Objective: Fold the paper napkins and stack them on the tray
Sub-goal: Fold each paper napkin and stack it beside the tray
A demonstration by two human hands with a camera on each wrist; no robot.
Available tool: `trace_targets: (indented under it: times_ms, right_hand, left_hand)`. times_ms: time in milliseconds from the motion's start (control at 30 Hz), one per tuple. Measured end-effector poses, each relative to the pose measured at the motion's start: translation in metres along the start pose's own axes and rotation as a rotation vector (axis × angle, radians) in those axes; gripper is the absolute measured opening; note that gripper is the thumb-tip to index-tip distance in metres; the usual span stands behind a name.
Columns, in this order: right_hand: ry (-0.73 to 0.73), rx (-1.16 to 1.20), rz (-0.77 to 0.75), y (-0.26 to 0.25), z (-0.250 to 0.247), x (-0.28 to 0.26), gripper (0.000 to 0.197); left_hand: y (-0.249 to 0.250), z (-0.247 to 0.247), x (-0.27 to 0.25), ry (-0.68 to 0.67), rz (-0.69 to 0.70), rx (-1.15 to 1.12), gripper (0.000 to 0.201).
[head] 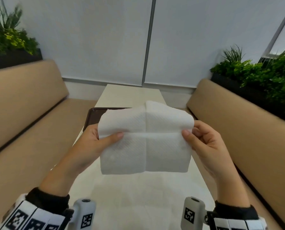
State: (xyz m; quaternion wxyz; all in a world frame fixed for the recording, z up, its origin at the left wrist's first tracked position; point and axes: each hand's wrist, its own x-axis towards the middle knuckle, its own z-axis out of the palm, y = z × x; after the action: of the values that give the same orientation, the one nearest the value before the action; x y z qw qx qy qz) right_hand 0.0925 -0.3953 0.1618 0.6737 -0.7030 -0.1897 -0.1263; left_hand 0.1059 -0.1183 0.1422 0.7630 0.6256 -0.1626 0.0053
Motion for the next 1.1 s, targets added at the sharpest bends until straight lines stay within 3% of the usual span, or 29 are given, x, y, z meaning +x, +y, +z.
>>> trace_targets:
  times_ms: [167,200,267,400,467,533,633,700,800,933,1100]
  right_hand:
    - [0.008,-0.017,-0.019,0.014,-0.007,-0.004,0.019]
    - [-0.001,-0.024,-0.008,0.017,-0.009,-0.005,0.019]
    - [-0.025,-0.051,0.014,0.025,-0.012,-0.007,0.038]
    - [-0.077,-0.069,0.109,0.031,-0.013,-0.011,0.053]
    - [-0.061,-0.049,0.156,0.036,-0.014,-0.01,0.053]
    - [-0.064,-0.021,0.204,0.042,-0.015,-0.008,0.041]
    - [-0.09,-0.044,0.282,0.055,-0.018,-0.006,0.007]
    - [-0.09,-0.051,0.392,0.079,-0.025,-0.004,0.014]
    - [-0.043,-0.164,0.497,0.122,-0.036,0.003,0.015]
    - [0.002,-0.186,0.585,0.163,-0.058,0.039,0.02]
    - [0.124,-0.307,0.541,0.197,-0.097,0.11,0.025]
  left_hand:
    - [0.001,-0.013,-0.004,-0.066,0.04,0.093,0.054]
    - [0.002,-0.014,-0.005,-0.069,0.041,0.112,0.045]
    - [0.002,-0.015,-0.005,-0.07,0.031,0.14,0.009]
    - [-0.004,-0.016,-0.001,0.005,-0.052,0.156,0.02]
    - [-0.008,-0.013,0.002,0.019,-0.033,0.125,0.011]
    - [-0.015,-0.011,0.008,0.029,-0.034,0.168,0.011]
    - [-0.038,-0.01,0.021,0.009,-0.115,0.255,0.019]
    - [-0.059,-0.007,0.031,-0.004,-0.195,0.362,0.026]
    - [-0.089,0.003,0.049,0.0,-0.323,0.391,0.022]
    - [-0.124,0.018,0.099,-0.01,-0.462,0.301,0.026]
    - [-0.166,0.037,0.183,0.045,-0.476,0.193,0.026]
